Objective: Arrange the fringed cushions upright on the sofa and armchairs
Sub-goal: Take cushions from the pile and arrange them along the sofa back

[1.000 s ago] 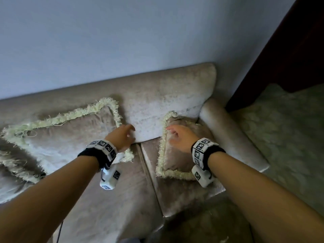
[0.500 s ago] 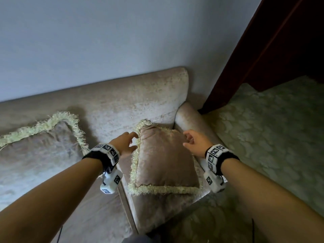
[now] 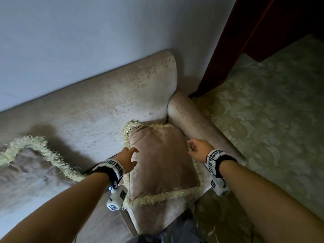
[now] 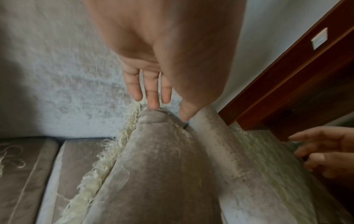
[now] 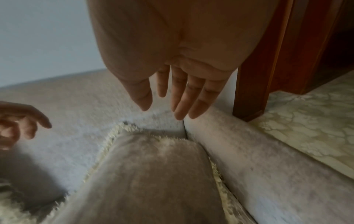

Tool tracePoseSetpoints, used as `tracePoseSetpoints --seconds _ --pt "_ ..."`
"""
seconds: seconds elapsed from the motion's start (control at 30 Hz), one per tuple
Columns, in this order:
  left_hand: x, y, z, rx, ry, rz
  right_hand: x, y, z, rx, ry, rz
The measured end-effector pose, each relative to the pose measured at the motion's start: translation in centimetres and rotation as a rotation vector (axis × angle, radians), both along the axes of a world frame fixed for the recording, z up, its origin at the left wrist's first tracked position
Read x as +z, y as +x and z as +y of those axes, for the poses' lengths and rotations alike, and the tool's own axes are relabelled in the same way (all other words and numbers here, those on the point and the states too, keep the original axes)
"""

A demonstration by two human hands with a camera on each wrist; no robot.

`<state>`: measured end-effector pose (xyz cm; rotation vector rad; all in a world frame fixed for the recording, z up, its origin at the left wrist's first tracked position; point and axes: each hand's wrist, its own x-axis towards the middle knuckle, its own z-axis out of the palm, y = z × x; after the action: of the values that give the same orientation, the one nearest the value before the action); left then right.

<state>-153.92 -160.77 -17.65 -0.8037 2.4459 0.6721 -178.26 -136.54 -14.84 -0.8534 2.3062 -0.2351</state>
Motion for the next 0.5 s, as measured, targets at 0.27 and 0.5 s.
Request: tracePoseSetpoints --seconds 0.27,0.5 --pt "-6.9 0.0 0.3 0.137 0.004 -0.107 -12.0 -4.1 0.1 0.051 0.168 -0.195" --pt "-13.1 -1.0 -1.3 0.157 -0.049 -0.2 -23.0 -8.0 0.4 0.057 0.268 -0.315"
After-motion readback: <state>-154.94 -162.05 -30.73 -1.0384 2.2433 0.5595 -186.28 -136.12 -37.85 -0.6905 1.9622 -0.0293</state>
